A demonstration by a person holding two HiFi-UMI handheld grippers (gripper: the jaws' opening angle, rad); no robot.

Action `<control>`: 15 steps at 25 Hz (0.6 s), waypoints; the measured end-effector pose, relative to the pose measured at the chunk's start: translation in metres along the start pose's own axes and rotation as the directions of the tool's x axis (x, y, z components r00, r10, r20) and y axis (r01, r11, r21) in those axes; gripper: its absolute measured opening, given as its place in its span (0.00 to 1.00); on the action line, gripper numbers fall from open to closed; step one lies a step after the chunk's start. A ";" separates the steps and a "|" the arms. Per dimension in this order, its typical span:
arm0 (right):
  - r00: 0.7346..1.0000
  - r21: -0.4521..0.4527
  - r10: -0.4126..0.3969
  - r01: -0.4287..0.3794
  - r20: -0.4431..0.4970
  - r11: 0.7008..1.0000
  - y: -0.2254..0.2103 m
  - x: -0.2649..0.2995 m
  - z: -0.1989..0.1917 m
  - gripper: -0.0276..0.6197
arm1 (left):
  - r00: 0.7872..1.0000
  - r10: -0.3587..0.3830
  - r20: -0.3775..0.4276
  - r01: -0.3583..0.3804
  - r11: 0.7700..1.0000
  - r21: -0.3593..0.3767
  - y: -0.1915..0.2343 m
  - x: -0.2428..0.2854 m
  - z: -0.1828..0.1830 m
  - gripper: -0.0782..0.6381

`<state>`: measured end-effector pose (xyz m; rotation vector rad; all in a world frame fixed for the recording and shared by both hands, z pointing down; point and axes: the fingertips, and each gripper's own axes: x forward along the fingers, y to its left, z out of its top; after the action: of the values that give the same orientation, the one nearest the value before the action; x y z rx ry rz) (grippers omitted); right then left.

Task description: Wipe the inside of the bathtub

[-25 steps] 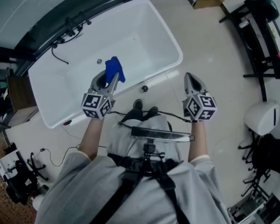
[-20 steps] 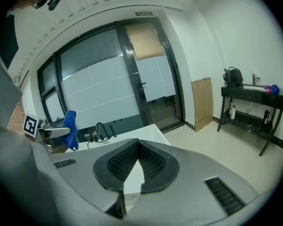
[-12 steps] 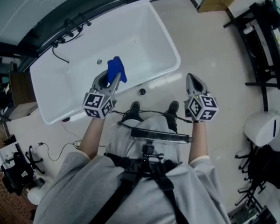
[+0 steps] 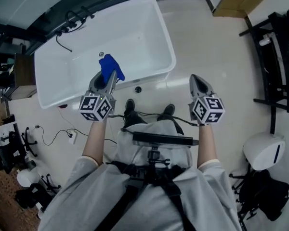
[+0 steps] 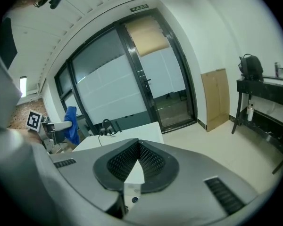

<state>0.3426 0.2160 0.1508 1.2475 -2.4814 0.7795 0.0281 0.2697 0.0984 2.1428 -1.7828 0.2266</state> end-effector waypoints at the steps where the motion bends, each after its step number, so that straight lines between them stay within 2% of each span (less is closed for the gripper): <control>1: 1.000 -0.005 0.013 -0.013 -0.003 1.000 -0.005 -0.002 0.002 0.06 | 1.000 0.014 0.006 -0.014 1.000 -0.005 -0.005 0.000 0.002 0.30; 4: 0.999 -0.016 0.046 -0.047 -0.008 0.999 -0.023 -0.010 0.007 0.06 | 0.999 0.043 0.022 -0.042 0.999 -0.016 -0.022 0.002 0.006 0.30; 8: 0.998 -0.004 0.068 -0.068 -0.012 0.998 -0.045 -0.017 0.009 0.06 | 0.999 0.037 0.021 -0.037 0.999 0.006 -0.051 0.008 0.012 0.30; 15: 0.995 -0.026 0.099 -0.100 -0.017 0.995 -0.052 -0.015 0.015 0.06 | 0.999 0.036 0.019 -0.037 0.999 0.022 -0.068 0.020 0.017 0.30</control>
<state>0.3929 0.1917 0.1494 1.1116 -2.5493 0.7738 0.0967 0.2556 0.0786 2.1356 -1.8395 0.2376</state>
